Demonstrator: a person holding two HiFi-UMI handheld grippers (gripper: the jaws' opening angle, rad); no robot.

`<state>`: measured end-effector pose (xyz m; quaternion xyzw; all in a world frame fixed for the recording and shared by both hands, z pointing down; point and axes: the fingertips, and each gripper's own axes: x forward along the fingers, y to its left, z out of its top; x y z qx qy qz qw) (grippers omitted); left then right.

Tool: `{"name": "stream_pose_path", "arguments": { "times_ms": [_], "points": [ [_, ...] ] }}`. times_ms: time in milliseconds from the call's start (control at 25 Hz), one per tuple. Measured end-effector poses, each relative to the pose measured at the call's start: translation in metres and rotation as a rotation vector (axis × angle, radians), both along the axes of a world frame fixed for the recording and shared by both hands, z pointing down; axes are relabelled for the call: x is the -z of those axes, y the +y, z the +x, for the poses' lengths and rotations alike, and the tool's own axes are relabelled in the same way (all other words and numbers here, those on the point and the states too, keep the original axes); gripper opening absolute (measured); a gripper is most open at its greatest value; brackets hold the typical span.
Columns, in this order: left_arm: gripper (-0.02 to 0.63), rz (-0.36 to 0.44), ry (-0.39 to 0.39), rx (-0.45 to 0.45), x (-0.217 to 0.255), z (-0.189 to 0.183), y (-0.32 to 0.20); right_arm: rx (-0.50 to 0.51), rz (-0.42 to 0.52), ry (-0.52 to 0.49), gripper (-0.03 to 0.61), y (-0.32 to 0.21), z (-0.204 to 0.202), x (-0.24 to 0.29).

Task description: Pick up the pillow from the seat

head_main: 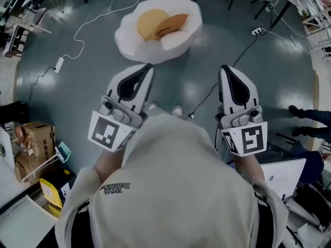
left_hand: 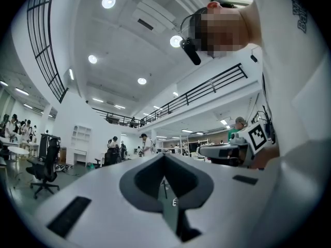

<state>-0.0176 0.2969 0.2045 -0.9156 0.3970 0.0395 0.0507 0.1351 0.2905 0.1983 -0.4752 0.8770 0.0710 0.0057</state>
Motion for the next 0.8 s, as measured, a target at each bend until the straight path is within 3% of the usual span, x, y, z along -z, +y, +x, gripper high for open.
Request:
{"name": "stream_pose_path", "arguments": {
  "times_ms": [120, 240, 360, 800],
  "points": [
    [0.009, 0.022, 0.002, -0.008, 0.000, 0.011, 0.000, -0.003, 0.000, -0.002, 0.009, 0.000, 0.009, -0.004],
    [0.009, -0.020, -0.019, -0.014, -0.007, 0.019, -0.002, -0.003, -0.008, -0.009, 0.009, -0.002, 0.014, -0.009],
    [0.009, -0.007, -0.020, -0.007, -0.008, 0.021, -0.009, -0.001, -0.007, -0.010, 0.009, -0.006, 0.018, -0.013],
    [0.009, 0.016, -0.018, -0.009, -0.019, 0.024, -0.064, -0.004, 0.000, -0.003, 0.009, -0.057, 0.023, -0.019]
  ]
}}
